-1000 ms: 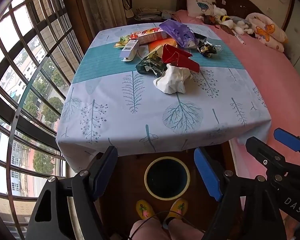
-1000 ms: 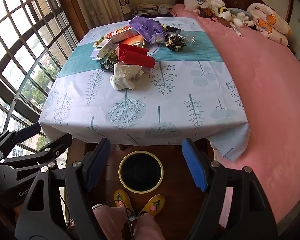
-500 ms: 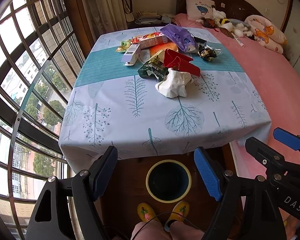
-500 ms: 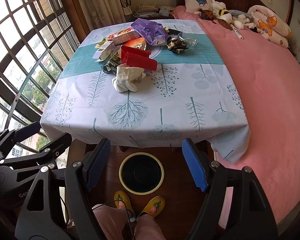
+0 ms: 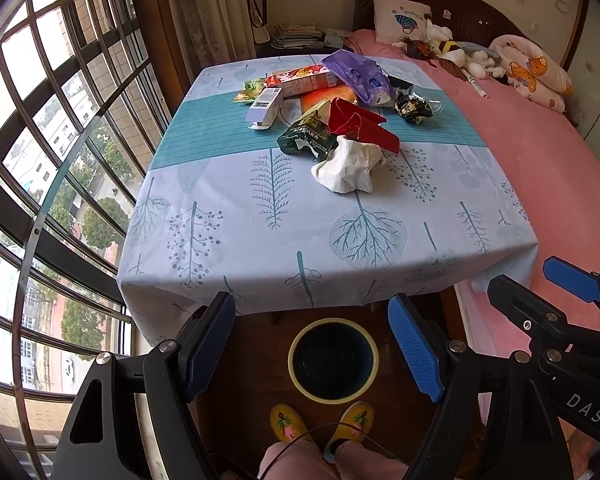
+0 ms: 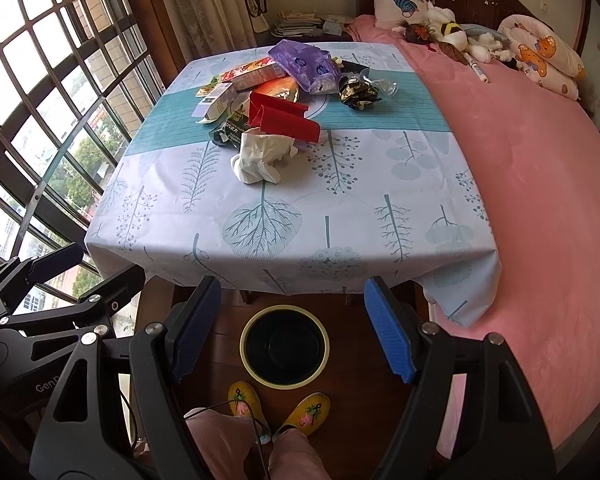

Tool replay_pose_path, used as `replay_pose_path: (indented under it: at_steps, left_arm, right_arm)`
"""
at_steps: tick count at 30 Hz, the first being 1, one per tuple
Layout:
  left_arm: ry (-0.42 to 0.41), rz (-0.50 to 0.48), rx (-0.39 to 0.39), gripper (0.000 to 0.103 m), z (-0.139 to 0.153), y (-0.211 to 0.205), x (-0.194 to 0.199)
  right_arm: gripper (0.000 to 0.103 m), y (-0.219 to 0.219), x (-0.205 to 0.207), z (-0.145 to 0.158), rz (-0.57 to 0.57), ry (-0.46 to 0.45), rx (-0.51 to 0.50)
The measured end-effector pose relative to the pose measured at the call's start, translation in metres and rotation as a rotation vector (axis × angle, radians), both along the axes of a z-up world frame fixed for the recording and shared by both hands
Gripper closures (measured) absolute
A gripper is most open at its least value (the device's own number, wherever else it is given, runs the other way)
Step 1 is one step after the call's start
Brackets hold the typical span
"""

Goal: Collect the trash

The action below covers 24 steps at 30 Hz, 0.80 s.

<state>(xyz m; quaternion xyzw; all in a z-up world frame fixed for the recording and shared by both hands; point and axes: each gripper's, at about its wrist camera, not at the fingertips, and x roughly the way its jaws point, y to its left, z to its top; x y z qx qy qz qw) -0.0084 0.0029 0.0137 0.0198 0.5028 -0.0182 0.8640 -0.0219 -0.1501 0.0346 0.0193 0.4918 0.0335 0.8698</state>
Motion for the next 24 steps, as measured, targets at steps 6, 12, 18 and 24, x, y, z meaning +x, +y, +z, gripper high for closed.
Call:
replay_pose_path:
  at_steps: [6, 12, 18, 24]
  left_arm:
    - [-0.006, 0.015, -0.004, 0.022, 0.003, 0.002, -0.010]
    - [-0.007, 0.034, -0.017, 0.022, 0.004, 0.006, -0.016]
    - [-0.003, 0.056, -0.025, 0.022, 0.004, 0.010, -0.016]
    - [-0.020, 0.052, -0.011, 0.022, 0.010, 0.010, -0.017]
  right_arm:
    - [0.031, 0.002, -0.007, 0.001, 0.010, -0.008, 0.002]
    - [0.031, 0.003, -0.009, 0.001, 0.020, -0.010, 0.004]
    - [0.031, 0.006, -0.010, 0.002, 0.029, -0.011, 0.007]
    - [0.031, 0.006, -0.009, 0.001, 0.051, -0.007, 0.021]
